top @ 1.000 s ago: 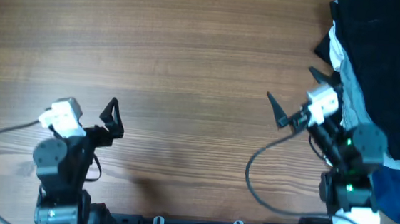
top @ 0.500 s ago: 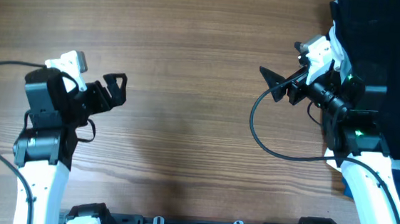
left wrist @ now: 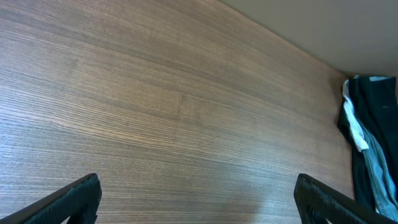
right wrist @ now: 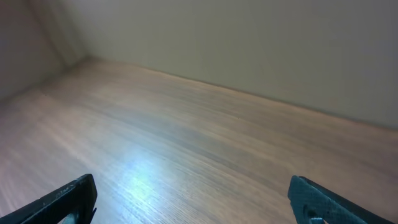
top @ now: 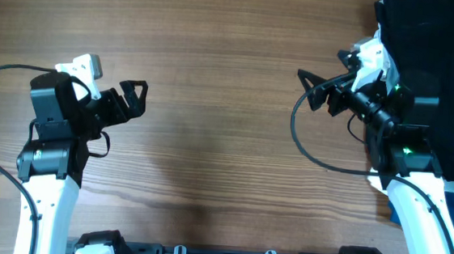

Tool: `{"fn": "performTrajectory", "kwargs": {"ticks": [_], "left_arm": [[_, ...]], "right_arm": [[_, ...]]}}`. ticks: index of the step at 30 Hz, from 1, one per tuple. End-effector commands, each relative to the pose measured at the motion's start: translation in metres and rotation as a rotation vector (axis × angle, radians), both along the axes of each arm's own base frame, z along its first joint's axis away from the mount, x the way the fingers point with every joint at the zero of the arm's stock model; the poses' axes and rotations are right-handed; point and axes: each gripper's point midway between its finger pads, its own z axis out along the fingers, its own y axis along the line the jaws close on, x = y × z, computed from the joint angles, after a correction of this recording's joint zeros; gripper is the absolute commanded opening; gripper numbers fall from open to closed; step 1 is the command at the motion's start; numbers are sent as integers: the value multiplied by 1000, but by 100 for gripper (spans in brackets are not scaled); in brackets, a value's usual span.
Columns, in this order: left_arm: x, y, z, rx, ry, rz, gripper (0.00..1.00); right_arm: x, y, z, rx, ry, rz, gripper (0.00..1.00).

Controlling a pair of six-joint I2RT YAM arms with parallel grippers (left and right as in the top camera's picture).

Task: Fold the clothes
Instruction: 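Move the right gripper toward the black trousers on the clothes pile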

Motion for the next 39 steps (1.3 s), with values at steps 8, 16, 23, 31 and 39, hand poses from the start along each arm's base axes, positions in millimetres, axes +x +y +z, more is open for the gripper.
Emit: {"fn": "performTrajectory", "kwargs": {"ticks": [8,16,23,31,39], "left_arm": [[3,-3,9,-13,-23,-11,100],[3,-3,9,-13,-23,-11,100],[3,-3,9,-13,-23,-11,100],[8,-3,18,-15,-57,-7,100],[23,0,85,-19,-98,6,100]], "right_arm": [[12,-34,-18,58,155,-268,100],[12,-33,-18,96,175,-280,100],[12,-33,-17,96,174,-280,100],[12,-34,-17,66,157,-272,96],[22,-47,3,-20,69,-324,98]]}}
